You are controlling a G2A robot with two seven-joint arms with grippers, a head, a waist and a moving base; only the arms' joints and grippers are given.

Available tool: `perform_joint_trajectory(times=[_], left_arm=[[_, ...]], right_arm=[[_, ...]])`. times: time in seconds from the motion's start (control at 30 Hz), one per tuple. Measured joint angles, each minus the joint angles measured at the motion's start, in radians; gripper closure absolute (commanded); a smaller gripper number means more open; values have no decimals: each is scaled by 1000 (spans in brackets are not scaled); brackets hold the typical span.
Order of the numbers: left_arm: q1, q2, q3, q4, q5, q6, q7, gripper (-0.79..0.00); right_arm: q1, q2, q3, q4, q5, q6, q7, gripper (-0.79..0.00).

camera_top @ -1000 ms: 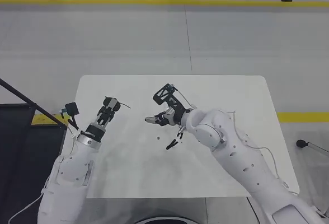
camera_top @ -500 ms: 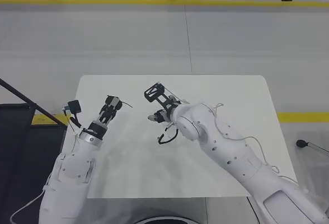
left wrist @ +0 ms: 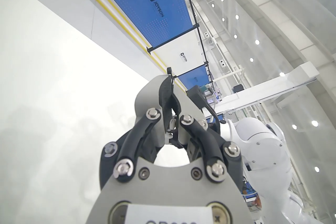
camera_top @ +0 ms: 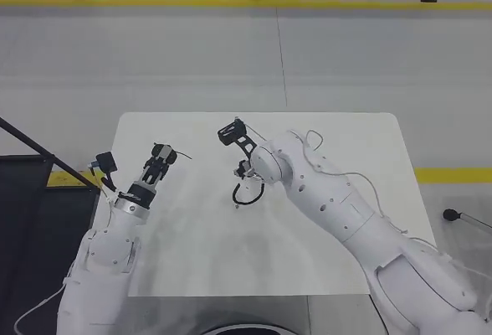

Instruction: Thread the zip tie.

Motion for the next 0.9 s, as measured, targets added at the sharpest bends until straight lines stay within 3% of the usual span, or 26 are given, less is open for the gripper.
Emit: perform_joint_trajectory(times=[0.1,0.9], left_arm=[[-5,1,2,6,-4,0,-3,0],[-27,6,5,46,-24,6,6,0]], right_arm=[[18,-20,-8,49,22,-6,18,-545],[82,-143,-43,311,62,-43,-20,-259]])
